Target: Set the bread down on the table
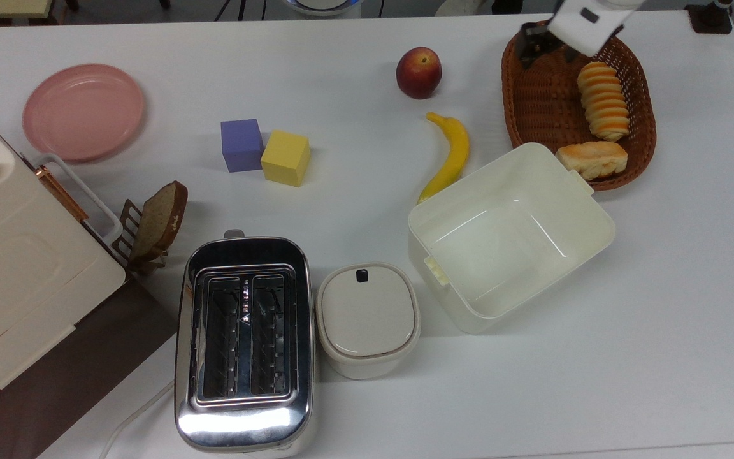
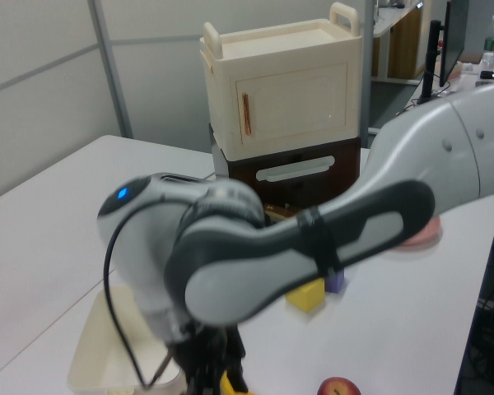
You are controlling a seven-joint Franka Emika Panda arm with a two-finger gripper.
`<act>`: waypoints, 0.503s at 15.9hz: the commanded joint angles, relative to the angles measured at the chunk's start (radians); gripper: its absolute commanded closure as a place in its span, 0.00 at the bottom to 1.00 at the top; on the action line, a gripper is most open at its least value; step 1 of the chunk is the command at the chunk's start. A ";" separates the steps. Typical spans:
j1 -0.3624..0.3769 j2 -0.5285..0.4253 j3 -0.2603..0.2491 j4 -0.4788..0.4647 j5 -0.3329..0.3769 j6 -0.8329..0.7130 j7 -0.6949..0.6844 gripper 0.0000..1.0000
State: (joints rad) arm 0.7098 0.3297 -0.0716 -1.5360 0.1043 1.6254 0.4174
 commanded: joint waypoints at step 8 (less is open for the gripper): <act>0.169 0.213 -0.005 -0.030 0.051 0.355 0.370 0.00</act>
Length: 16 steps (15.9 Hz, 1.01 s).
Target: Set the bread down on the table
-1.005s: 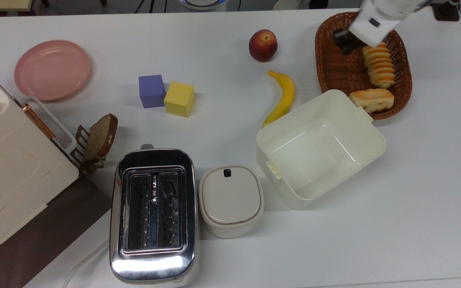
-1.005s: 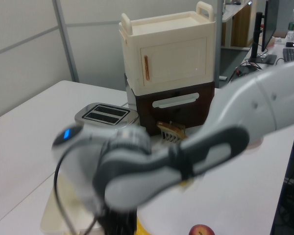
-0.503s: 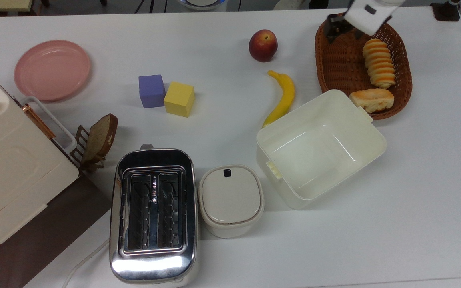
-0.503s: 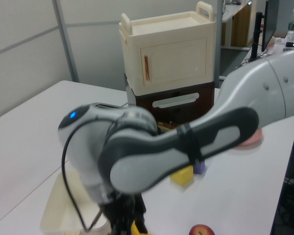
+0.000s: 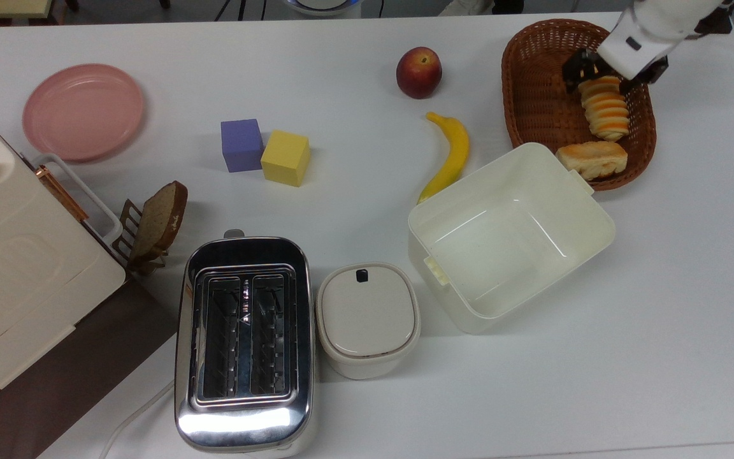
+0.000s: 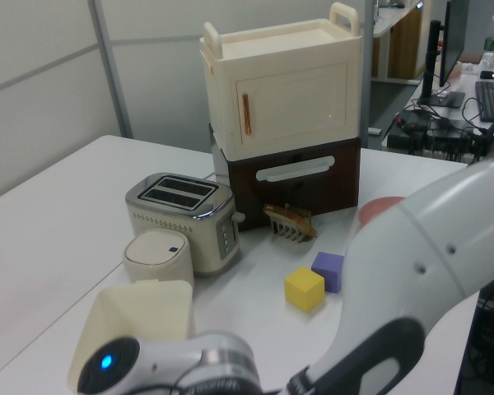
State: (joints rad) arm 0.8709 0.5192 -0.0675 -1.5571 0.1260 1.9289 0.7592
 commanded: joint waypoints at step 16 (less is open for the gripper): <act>-0.133 -0.154 -0.021 -0.014 0.032 -0.117 -0.082 1.00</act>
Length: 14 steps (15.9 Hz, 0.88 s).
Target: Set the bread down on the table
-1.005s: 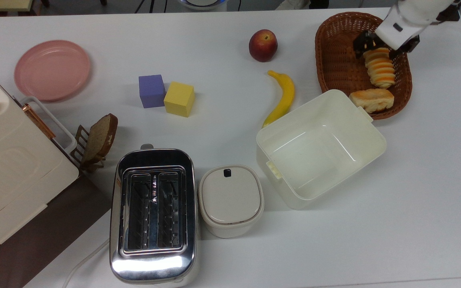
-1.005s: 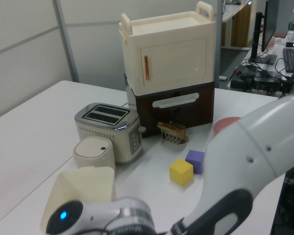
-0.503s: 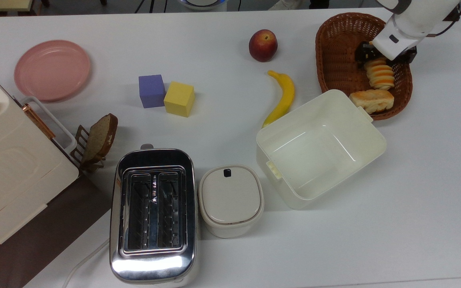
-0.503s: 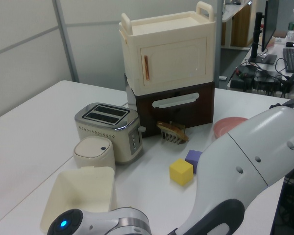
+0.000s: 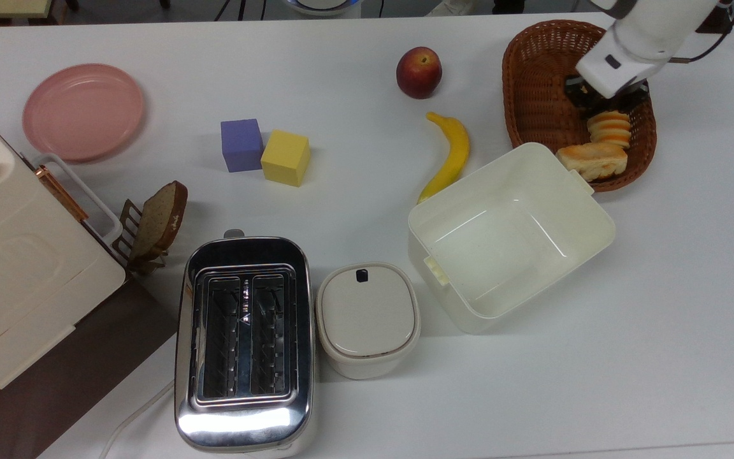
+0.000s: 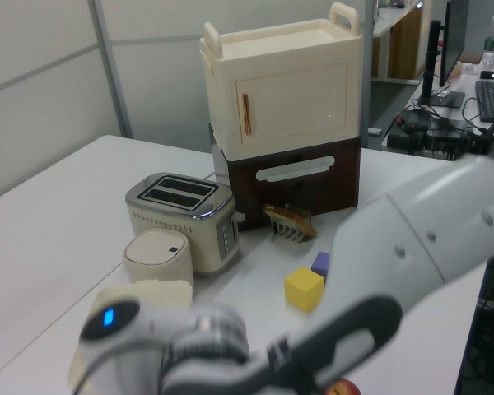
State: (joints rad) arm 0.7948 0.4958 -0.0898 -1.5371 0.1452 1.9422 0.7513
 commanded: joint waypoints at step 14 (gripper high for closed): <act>-0.486 -0.281 -0.004 -0.029 0.010 -0.502 -0.498 0.07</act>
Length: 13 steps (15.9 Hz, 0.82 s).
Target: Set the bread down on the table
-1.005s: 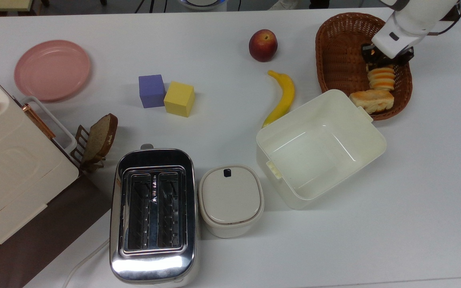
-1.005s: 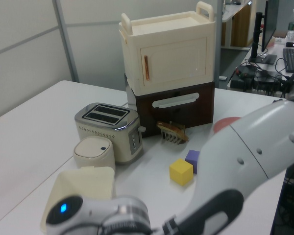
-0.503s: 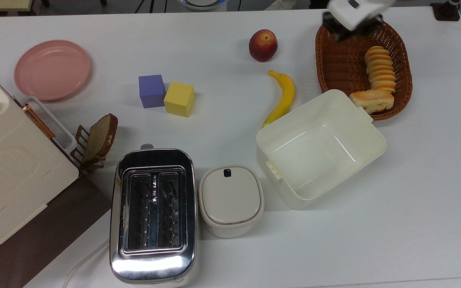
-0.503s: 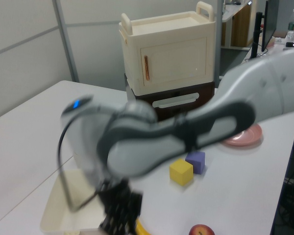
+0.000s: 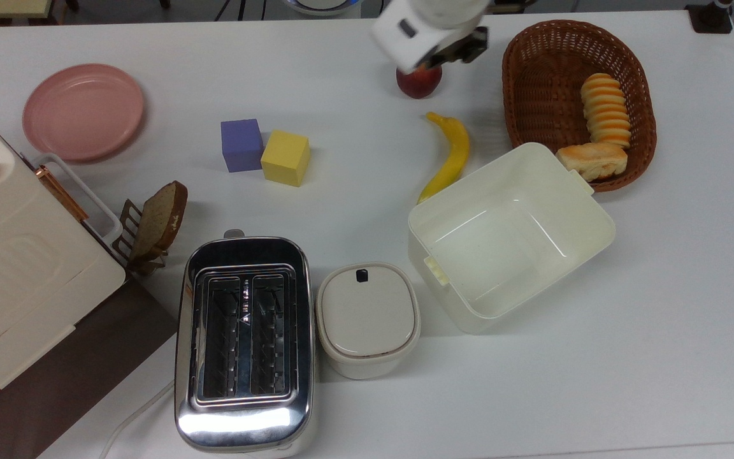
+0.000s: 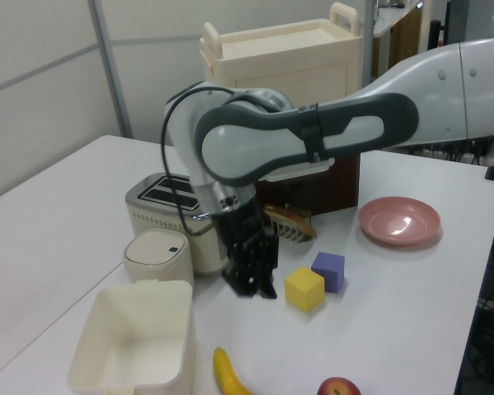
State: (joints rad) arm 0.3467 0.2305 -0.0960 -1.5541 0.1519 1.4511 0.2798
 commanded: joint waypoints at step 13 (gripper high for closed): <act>-0.100 -0.020 0.021 0.022 -0.061 0.003 -0.041 0.00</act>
State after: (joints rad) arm 0.2221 0.2300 -0.0891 -1.5391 0.0948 1.4512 0.2384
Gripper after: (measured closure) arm 0.000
